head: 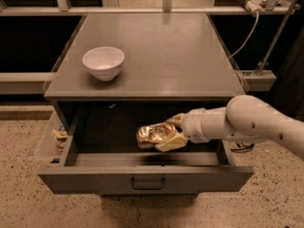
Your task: Pick orange can from top drawer and place on counter
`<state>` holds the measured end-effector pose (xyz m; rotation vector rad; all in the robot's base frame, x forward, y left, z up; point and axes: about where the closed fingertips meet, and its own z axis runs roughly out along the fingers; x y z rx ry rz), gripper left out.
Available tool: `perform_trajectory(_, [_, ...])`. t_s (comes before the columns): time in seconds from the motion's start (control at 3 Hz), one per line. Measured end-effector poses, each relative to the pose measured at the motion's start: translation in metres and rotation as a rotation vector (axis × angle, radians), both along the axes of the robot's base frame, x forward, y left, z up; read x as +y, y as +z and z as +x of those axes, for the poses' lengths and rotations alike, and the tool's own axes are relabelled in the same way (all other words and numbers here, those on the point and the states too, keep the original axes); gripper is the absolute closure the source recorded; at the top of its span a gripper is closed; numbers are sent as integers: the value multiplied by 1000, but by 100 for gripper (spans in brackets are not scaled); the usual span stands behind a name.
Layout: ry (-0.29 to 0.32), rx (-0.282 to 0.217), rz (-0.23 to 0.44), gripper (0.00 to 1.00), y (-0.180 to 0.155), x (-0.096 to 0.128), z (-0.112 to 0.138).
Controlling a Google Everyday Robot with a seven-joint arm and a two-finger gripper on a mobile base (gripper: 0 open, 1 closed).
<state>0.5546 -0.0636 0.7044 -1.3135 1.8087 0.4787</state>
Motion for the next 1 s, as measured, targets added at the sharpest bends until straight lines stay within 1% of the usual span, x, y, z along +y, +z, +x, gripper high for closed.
perform_trajectory(0.33, [-51,-43,-48,100,40,-21,-10])
perform_trajectory(0.67, [-76,-96,-107,100,83,-34,-14])
perform_trajectory(1.0, [-73,-184,-158,100,153,-44,-7])
